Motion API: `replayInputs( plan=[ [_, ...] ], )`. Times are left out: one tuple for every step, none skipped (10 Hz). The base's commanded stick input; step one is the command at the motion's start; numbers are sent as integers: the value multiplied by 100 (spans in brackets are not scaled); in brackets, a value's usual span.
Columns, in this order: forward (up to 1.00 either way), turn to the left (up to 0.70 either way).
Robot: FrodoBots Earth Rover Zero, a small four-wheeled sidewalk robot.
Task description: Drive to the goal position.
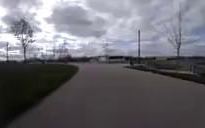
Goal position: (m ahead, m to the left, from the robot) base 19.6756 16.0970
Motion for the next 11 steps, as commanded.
replayInputs(
  plan=[
    [100,0],
    [100,0],
    [100,0],
    [100,0],
    [100,0],
    [99,0],
    [98,0],
    [99,0],
    [100,1],
    [100,2],
    [100,2]
  ],
)
